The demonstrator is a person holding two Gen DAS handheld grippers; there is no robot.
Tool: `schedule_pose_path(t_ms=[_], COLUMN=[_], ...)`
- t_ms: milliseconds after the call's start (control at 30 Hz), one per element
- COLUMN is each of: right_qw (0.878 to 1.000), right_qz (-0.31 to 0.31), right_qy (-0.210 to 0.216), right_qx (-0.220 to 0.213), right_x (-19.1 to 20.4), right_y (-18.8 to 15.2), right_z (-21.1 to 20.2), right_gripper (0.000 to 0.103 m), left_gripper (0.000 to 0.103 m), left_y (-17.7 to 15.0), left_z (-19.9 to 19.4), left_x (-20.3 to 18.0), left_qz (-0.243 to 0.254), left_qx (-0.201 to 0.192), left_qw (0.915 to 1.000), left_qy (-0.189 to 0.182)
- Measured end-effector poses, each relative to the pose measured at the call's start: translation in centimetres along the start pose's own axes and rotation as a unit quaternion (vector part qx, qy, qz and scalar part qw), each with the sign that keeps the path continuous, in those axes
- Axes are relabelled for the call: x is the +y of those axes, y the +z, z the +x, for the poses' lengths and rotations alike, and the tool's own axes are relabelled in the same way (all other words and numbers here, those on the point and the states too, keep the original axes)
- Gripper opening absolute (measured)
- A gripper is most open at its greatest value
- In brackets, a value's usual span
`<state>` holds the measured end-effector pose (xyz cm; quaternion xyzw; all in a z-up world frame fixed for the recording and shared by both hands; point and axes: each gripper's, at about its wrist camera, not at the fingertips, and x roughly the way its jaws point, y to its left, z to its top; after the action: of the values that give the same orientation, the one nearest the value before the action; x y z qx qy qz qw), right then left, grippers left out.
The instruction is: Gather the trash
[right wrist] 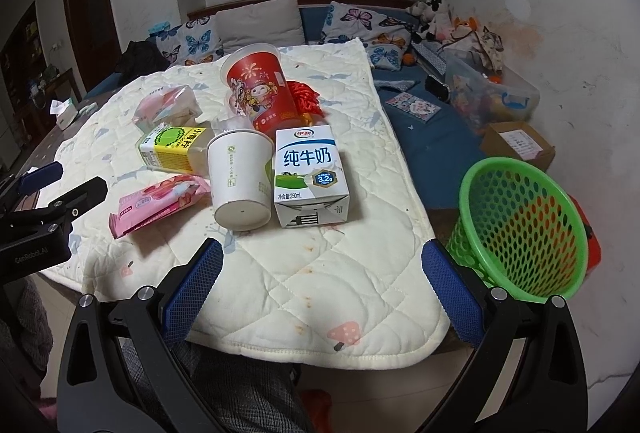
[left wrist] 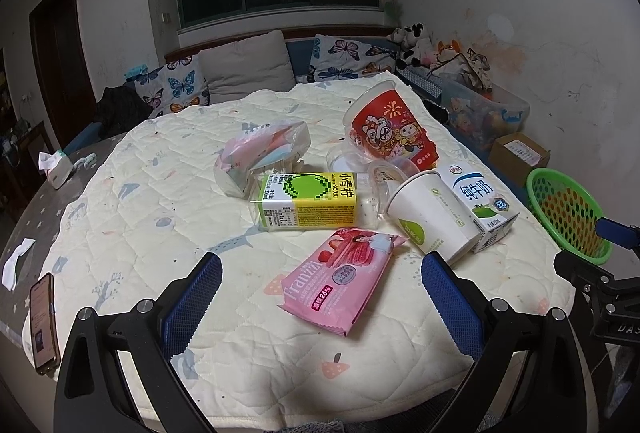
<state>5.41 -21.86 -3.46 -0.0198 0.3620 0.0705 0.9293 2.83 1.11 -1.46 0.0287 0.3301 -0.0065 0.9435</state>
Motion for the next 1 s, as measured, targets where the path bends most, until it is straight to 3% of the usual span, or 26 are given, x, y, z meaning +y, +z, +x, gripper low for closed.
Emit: schedule_pose_path(t_ms=[1000], right_qw=[0.999], right_qz=[-0.025], right_qy=[0.028], right_qx=[0.026], right_x=[-1.0], right_y=[3.9], right_z=[5.4], right_gripper=[0.096], left_gripper=[0.097], left_y=[2.5], left_z=[3.2], left_x=[2.8], left_qz=[-0.022], left_qx=[0.025], left_qw=[0.9994], left_qy=[0.006])
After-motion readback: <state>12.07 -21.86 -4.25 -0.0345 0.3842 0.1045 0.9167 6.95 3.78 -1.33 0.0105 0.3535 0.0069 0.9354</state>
